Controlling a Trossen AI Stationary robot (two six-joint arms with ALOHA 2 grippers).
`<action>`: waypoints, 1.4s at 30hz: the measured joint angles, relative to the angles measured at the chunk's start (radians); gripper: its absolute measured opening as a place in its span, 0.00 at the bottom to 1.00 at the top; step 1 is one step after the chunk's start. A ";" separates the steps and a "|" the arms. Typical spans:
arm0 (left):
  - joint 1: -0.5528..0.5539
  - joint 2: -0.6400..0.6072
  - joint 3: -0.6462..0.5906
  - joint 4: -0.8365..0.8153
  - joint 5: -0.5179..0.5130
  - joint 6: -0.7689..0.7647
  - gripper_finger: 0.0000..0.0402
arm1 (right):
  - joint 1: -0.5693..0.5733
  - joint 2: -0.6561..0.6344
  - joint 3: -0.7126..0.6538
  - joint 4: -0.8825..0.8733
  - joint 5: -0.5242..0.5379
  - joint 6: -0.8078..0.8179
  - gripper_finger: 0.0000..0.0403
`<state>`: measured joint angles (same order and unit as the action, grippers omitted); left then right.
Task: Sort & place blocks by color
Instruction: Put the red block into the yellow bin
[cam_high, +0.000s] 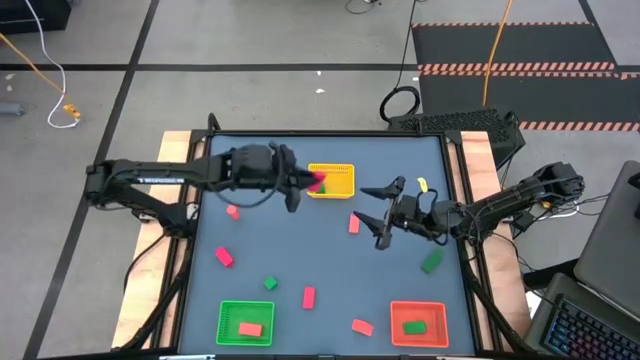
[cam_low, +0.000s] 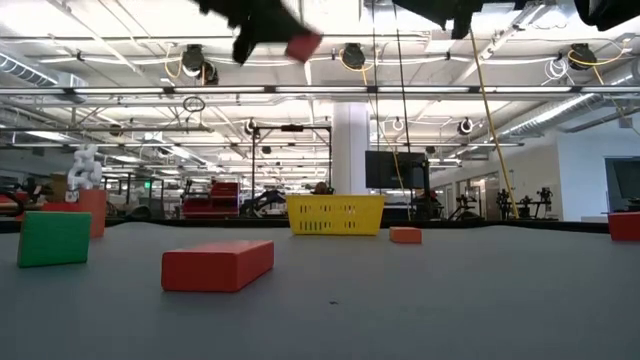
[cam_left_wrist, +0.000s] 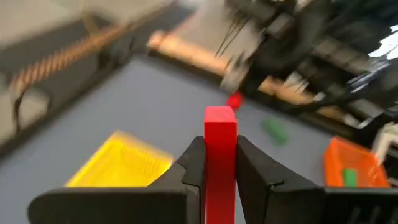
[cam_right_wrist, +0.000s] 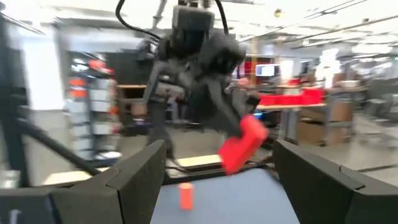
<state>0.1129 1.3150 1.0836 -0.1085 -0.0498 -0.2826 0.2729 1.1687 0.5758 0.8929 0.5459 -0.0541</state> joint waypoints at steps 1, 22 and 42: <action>-0.019 -0.001 0.000 0.026 -0.008 0.020 0.13 | 0.000 0.000 0.000 0.000 -0.011 0.011 0.71; -0.204 0.230 -0.002 0.615 0.012 0.158 0.13 | -0.004 0.000 0.000 -0.039 -0.067 0.033 0.71; -0.206 0.294 -0.002 0.687 0.049 0.228 0.26 | -0.011 0.003 0.001 -0.084 -0.116 0.000 0.13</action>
<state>-0.0933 1.6085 1.0821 0.5781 -0.0008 -0.0549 0.2616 1.1721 0.5766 0.8091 0.4303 -0.0543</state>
